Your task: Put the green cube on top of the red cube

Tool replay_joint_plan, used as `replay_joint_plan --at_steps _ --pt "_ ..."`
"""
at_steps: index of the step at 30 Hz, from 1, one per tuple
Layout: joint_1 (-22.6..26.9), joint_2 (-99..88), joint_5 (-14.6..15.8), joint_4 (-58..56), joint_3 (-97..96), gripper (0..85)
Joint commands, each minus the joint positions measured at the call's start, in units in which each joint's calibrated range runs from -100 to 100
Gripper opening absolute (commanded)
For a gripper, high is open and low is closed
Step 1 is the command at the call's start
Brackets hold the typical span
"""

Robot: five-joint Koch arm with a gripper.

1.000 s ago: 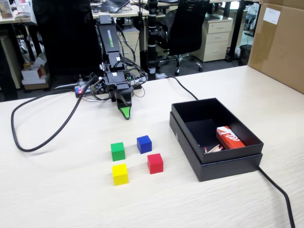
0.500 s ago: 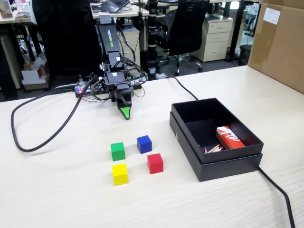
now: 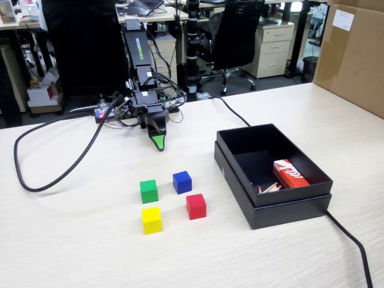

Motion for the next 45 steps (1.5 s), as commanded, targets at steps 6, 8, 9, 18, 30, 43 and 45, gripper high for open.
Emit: replay_joint_plan --at_steps 6,8,9,18,30,43,45 --pt "0.0 -0.5 -0.1 -0.6 -1.1 49.6" --pt "0.2 -1.4 -0.1 -0.7 -1.5 49.6" --pt "0.4 -1.5 -0.2 -0.7 -1.6 49.5" --pt "0.9 -1.7 -0.2 -1.1 -1.6 49.5" --pt "0.1 -1.8 -0.2 -17.5 8.4 49.5" --pt "-1.2 7.2 -2.1 -52.8 46.5 47.7" --pt "-1.9 11.9 -2.9 -54.9 52.1 47.7"
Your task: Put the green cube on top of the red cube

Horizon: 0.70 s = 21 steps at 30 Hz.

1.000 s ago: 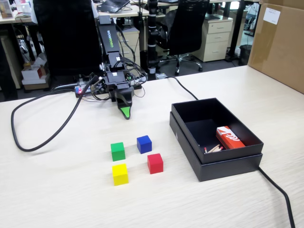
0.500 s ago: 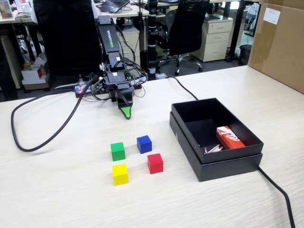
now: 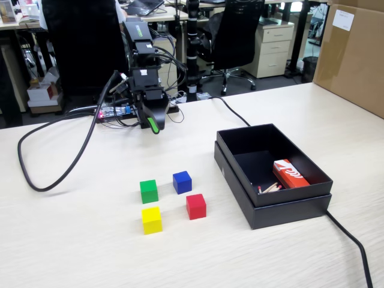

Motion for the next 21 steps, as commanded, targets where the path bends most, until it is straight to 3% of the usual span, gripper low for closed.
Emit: replay_joint_plan --at_steps 1,21 --pt "-0.9 6.0 -1.8 -3.4 10.2 47.7" --pt "-7.0 62.6 -5.0 -4.7 50.3 47.5"
